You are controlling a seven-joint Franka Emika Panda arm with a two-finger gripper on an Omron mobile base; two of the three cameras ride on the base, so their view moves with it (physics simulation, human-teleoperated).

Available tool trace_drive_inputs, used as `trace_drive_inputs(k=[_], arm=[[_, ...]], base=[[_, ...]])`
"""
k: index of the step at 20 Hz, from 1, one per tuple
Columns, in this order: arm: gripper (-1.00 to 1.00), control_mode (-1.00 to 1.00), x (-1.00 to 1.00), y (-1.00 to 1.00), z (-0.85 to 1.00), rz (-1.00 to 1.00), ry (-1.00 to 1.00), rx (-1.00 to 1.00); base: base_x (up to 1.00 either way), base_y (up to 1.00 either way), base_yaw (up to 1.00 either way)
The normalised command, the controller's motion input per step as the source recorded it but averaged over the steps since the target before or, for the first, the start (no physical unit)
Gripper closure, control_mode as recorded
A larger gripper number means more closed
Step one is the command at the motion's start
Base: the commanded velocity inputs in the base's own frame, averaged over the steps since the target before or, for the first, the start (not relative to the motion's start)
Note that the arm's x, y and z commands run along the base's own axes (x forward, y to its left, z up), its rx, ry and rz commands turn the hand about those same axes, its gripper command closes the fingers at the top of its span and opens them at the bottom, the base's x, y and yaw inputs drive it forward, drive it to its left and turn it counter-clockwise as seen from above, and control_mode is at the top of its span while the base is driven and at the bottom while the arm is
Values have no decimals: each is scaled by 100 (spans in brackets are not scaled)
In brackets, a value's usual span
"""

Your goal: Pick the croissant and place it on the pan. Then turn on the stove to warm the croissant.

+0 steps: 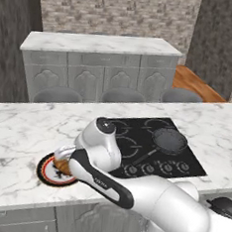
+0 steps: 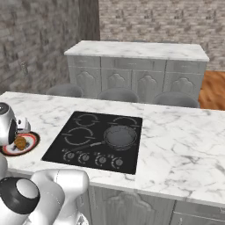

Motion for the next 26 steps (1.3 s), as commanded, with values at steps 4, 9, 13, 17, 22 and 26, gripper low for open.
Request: trace_drive_inputs(k=[4, 9, 13, 17, 22, 26], arm=[[-100, -100, 7, 8, -13, 0, 0, -5], [-100, -100, 17, 6, -12, 0, 1, -4], [-100, -100, 18, 8, -12, 0, 5, -4], [-100, -100, 24, 13, -15, 0, 13, -5], [-100, -100, 30, 15, -16, 1, 14, -6], [-100, -100, 28, 18, -24, 2, 12, -8]], base=[[0, 0, 0], [0, 0, 0], [0, 0, 0], [0, 0, 0], [0, 0, 0], [0, 0, 0]])
